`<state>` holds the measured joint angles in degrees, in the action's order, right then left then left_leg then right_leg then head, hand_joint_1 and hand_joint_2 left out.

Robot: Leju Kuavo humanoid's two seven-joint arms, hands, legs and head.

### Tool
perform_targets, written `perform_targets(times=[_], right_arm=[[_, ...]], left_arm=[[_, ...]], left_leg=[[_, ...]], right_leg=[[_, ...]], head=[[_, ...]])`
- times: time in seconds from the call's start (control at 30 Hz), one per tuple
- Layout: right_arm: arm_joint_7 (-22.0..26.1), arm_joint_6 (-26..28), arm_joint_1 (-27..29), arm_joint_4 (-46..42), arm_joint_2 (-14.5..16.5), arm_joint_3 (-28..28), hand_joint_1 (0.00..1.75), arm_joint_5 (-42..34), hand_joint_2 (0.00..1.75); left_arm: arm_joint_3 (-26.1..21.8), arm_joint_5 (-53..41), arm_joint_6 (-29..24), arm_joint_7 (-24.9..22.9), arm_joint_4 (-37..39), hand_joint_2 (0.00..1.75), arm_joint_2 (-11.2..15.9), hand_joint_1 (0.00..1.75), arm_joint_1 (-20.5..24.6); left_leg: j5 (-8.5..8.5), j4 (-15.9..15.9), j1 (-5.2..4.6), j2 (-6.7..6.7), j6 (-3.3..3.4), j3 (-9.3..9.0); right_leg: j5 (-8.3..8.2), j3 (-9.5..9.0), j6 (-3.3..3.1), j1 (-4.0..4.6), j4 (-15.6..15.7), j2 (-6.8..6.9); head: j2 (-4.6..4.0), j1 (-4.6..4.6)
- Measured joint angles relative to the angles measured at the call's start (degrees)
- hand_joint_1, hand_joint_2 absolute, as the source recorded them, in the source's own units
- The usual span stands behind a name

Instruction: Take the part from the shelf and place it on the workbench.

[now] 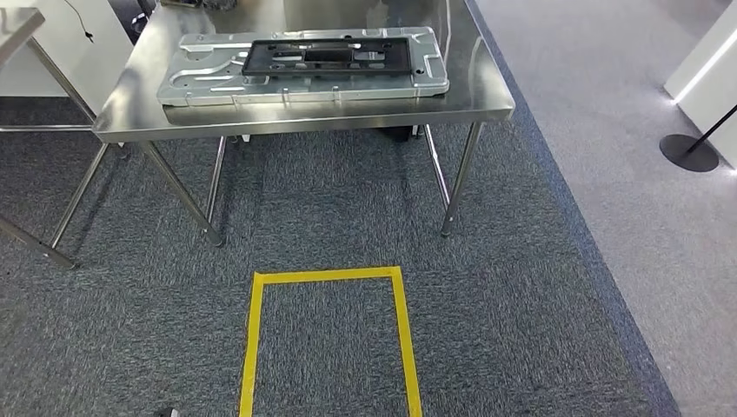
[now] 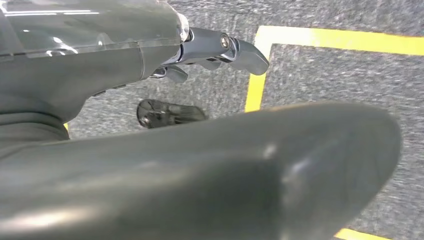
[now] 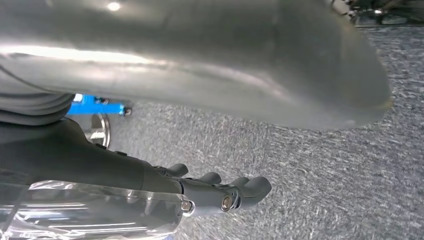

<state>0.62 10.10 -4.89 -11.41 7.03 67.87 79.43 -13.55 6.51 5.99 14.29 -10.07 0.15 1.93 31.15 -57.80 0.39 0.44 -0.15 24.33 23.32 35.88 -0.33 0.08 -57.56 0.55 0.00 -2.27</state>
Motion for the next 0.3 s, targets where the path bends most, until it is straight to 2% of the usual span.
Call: perform_targets(times=[0.03,0.07,0.1,0.13,0.17,0.2,0.27,0.3], right_arm=[[0.1,0.0,0.0,0.0,0.0,0.1,0.00,-0.2,0.00],[0.1,0.0,0.0,0.0,0.0,0.3,0.00,-0.4,0.00],[0.1,0.0,-0.1,0.0,-0.1,0.5,0.00,-0.6,0.00],[0.0,0.0,0.0,0.0,-0.2,0.7,0.00,-0.8,0.00],[-0.2,0.0,0.0,0.0,-0.3,0.8,0.00,-1.0,0.00],[-0.5,-0.1,0.1,0.0,-0.3,1.0,0.00,-1.2,0.00],[-1.1,-0.3,0.2,0.0,-0.4,1.3,0.00,-1.5,0.00],[-1.2,-0.4,0.2,0.0,-0.4,1.3,0.00,-1.6,0.00]], left_arm=[[0.0,0.0,-0.3,0.0,0.0,0.00,0.0,0.00,0.1],[0.0,0.0,-0.5,0.0,0.0,0.00,-0.1,0.00,0.1],[0.0,0.0,-0.7,-0.1,0.0,0.00,-0.2,0.00,0.1],[0.0,0.0,-0.8,-0.1,0.0,0.00,-0.3,0.00,0.0],[-0.1,0.0,-0.9,-0.1,0.0,0.00,-0.4,0.00,-0.1],[-0.1,-0.1,-0.9,-0.1,0.0,0.00,-0.5,0.00,-0.1],[-0.1,-0.2,-1.1,-0.2,0.0,0.00,-0.5,0.00,-0.1],[-0.1,-0.3,-1.2,-0.3,0.0,0.00,-0.5,0.00,-0.1]], left_leg=[[1.24,2.7,-0.16,0.00,0.31,-1.54],[1.44,3.5,-0.21,0.03,0.65,-1.63],[0.97,3.5,-0.20,0.14,1.04,-1.29],[0.46,3.6,-0.15,0.24,1.47,-0.94],[-0.16,3.6,-0.09,0.35,1.86,-0.46],[-0.73,3.6,-0.08,0.44,2.15,0.14],[-1.66,3.4,-0.25,0.46,2.37,1.54],[-1.88,3.3,-0.30,0.46,2.38,1.90]], right_leg=[[-0.47,0.17,0.34,0.02,-0.1,0.06],[-1.02,0.26,0.72,-0.01,0.0,0.14],[-1.26,0.42,1.05,-0.18,0.0,0.10],[-0.71,0.77,1.35,-0.28,-0.7,0.01],[0.86,1.55,1.62,-0.37,-2.6,-0.11],[3.29,2.77,1.82,-0.52,-5.8,-0.23],[8.13,5.42,2.19,-0.61,-13.7,-0.31],[9.18,6.08,2.28,-0.63,-15.8,-0.32]], head=[[0.00,0.00],[0.00,0.01],[0.00,0.01],[0.00,0.01],[0.00,0.02],[-0.01,0.02],[-0.01,0.02],[-0.01,0.02]])
